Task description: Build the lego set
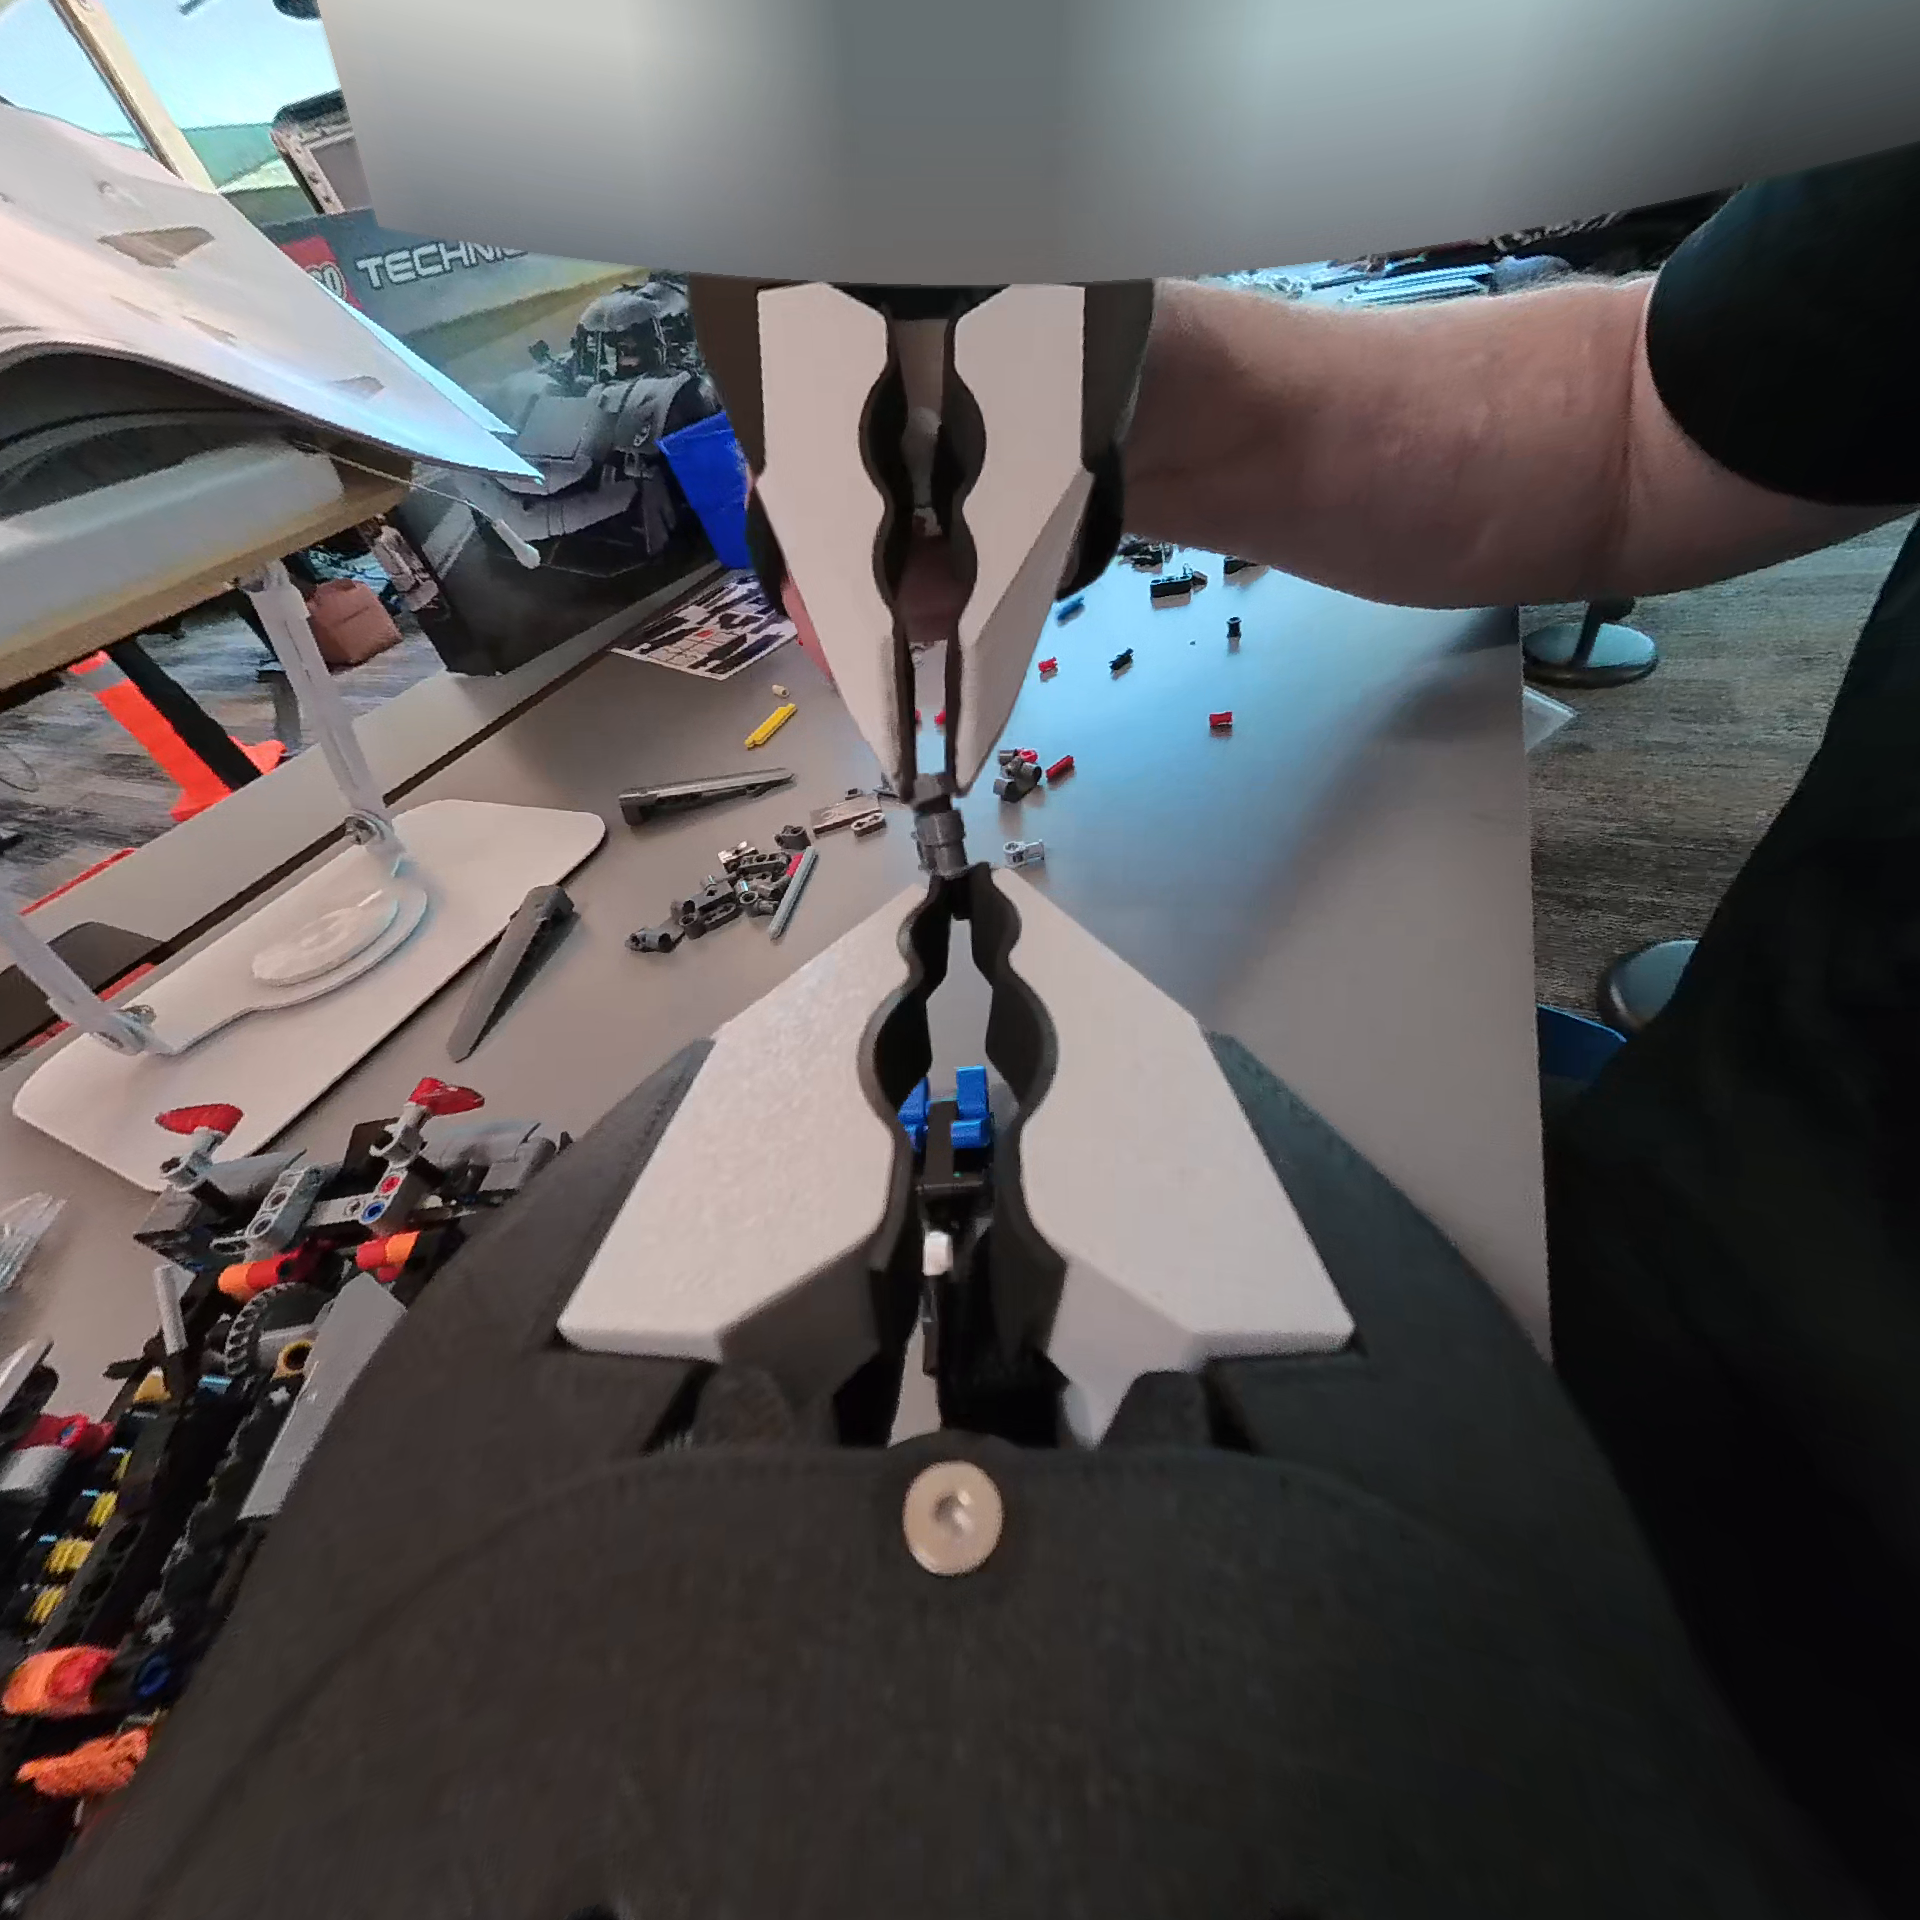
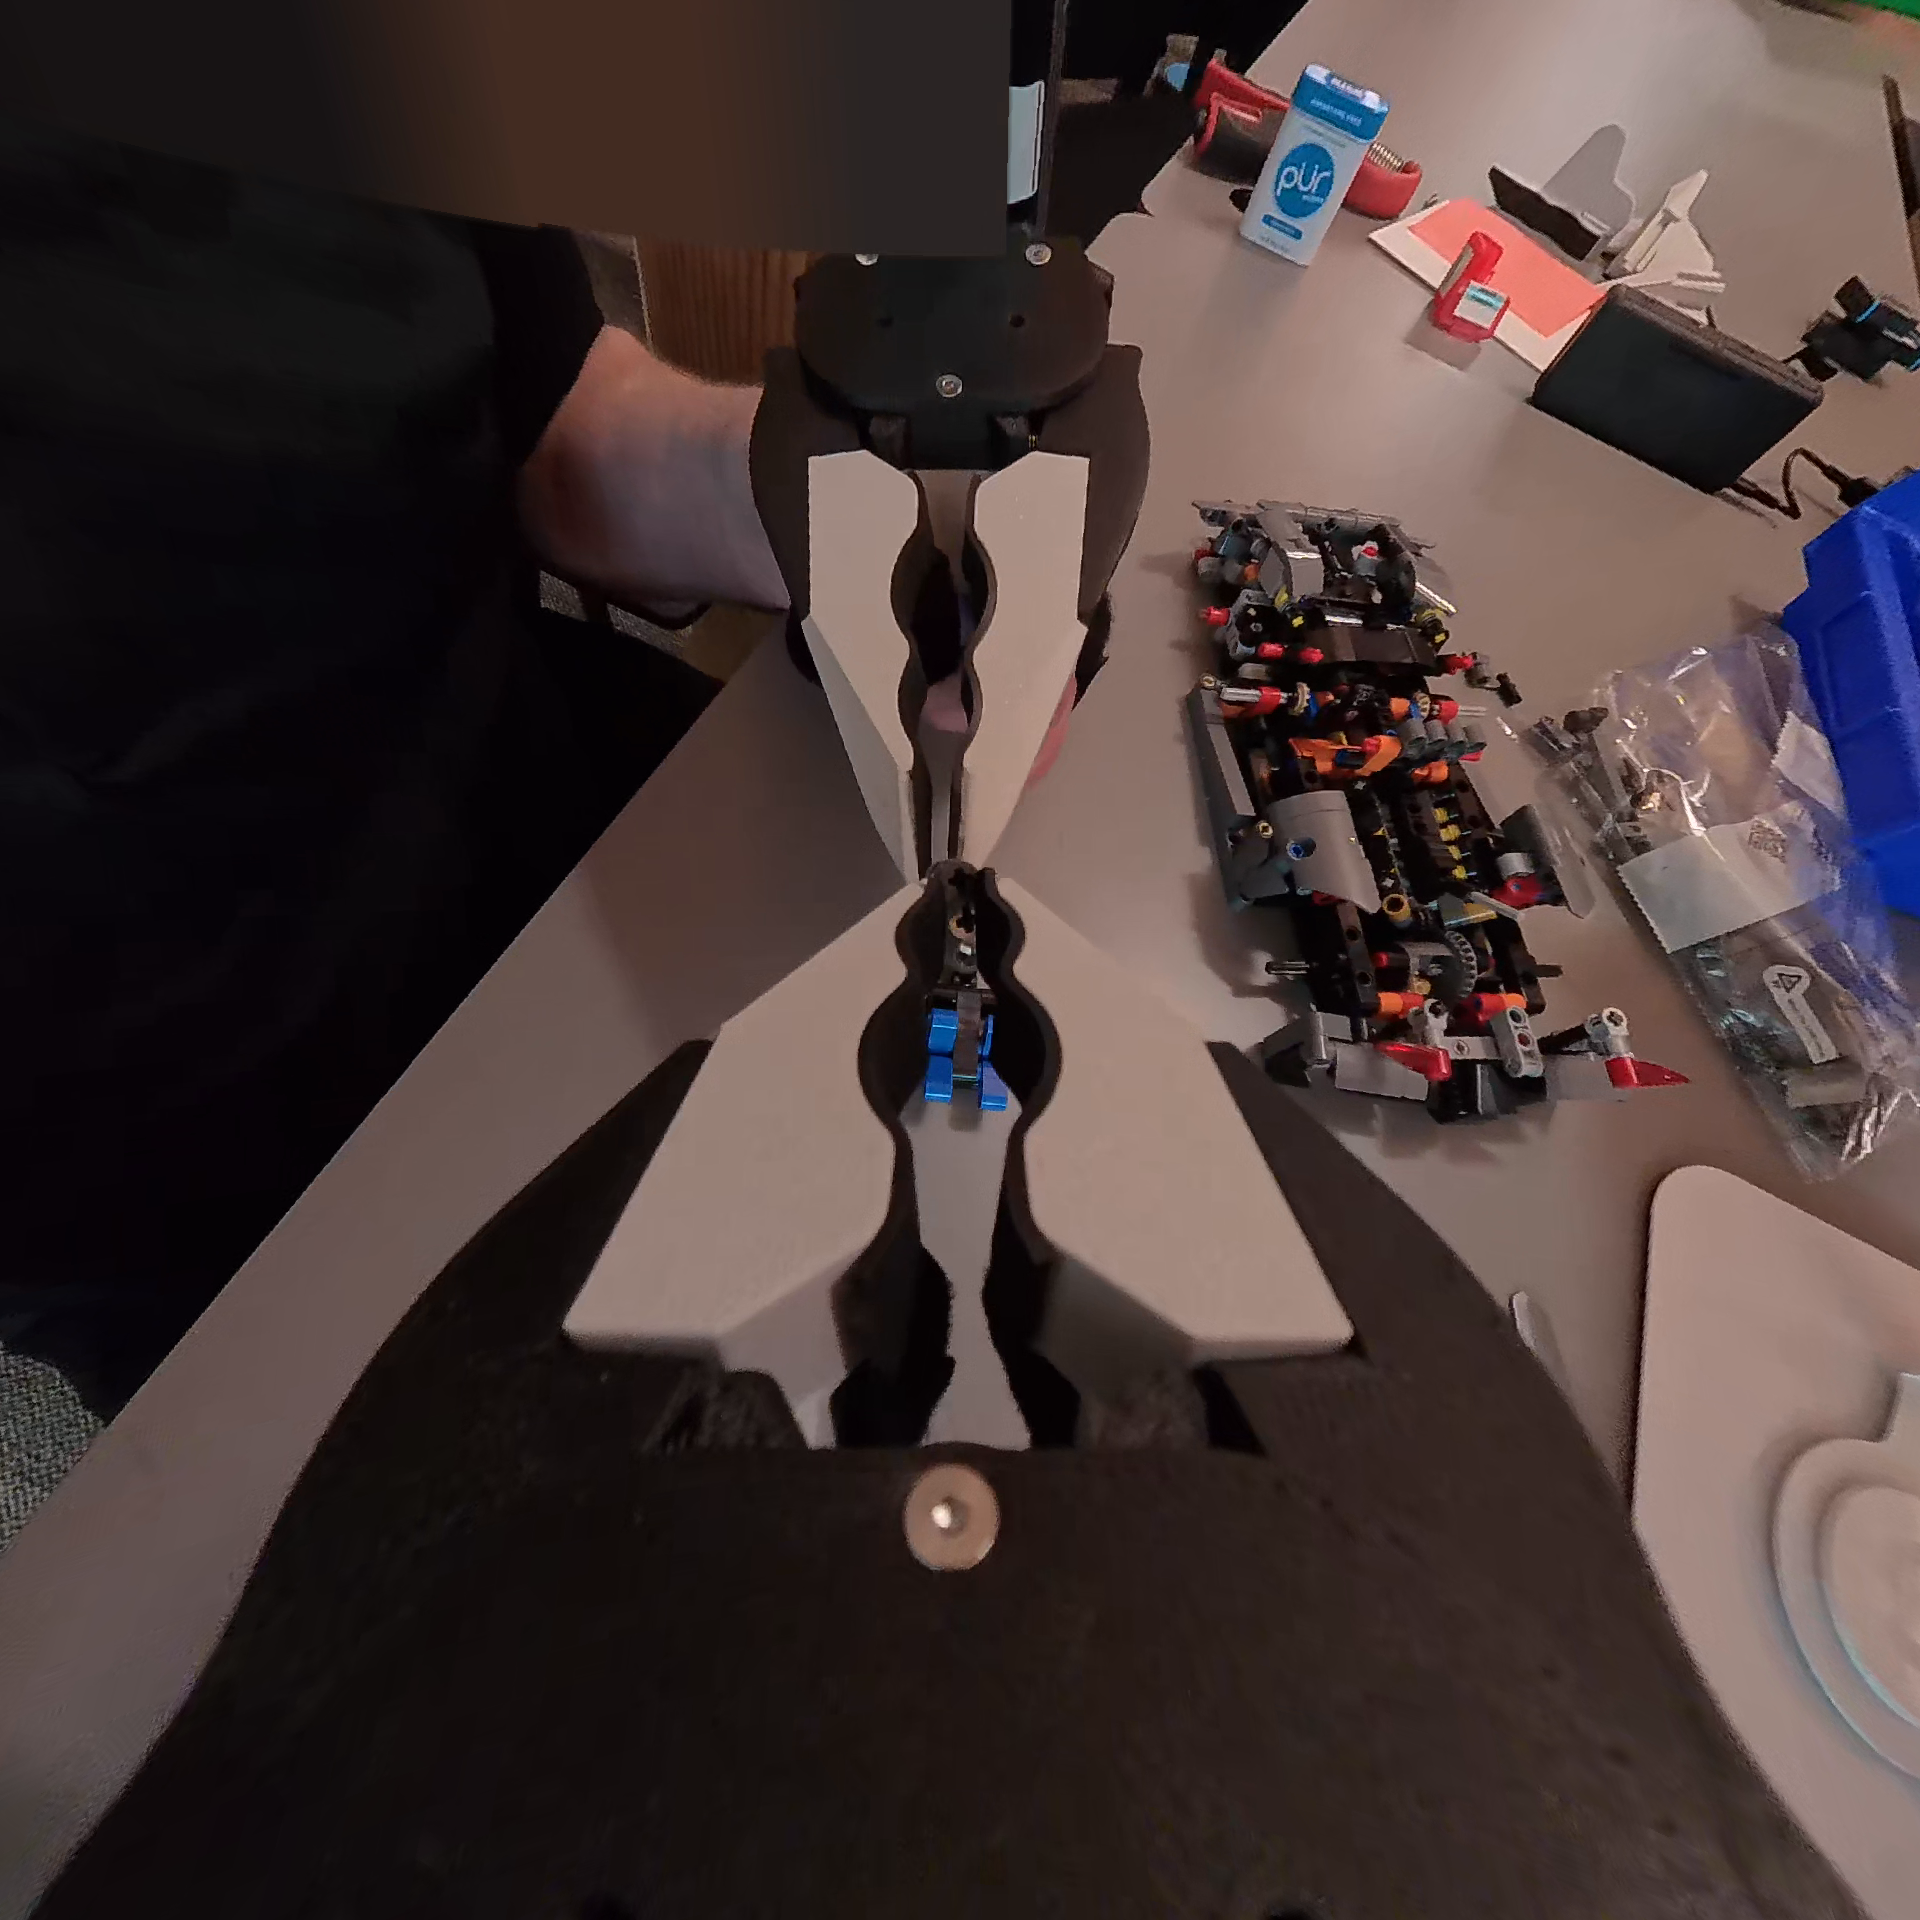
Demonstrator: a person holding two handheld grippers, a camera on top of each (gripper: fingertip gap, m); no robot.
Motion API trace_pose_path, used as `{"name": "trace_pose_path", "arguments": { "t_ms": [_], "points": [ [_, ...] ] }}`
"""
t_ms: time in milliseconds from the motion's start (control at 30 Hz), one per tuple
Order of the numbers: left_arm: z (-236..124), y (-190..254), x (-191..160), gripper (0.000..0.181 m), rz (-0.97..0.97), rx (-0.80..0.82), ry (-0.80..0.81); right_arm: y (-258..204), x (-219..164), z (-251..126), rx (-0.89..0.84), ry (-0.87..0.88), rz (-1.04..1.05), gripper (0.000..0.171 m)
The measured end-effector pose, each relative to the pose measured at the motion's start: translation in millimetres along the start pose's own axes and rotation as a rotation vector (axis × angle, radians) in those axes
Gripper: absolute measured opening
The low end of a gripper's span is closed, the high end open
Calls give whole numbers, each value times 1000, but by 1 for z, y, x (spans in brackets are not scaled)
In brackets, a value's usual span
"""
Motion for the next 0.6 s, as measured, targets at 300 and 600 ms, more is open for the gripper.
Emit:
{"name": "trace_pose_path", "arguments": {
  "t_ms": [300, 600],
  "points": [
    [3, 3, -3, 1, 1, -6, -29, -4, -2, 2, -6, -67, -35, 2],
    [11, 7, -8, 1, -7, -33, -105, -16, -2, 6, -64, -246, -139, 2]
  ]
}}
Point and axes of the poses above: each gripper's, where its closed fingertips meet, z out along the fingers, x out of its top, y = z × x across the jaws, the point moved 8 cm from there along -z, back along the fingers, and after that the axes turned 4 degrees about y, right-handed, at the moved point
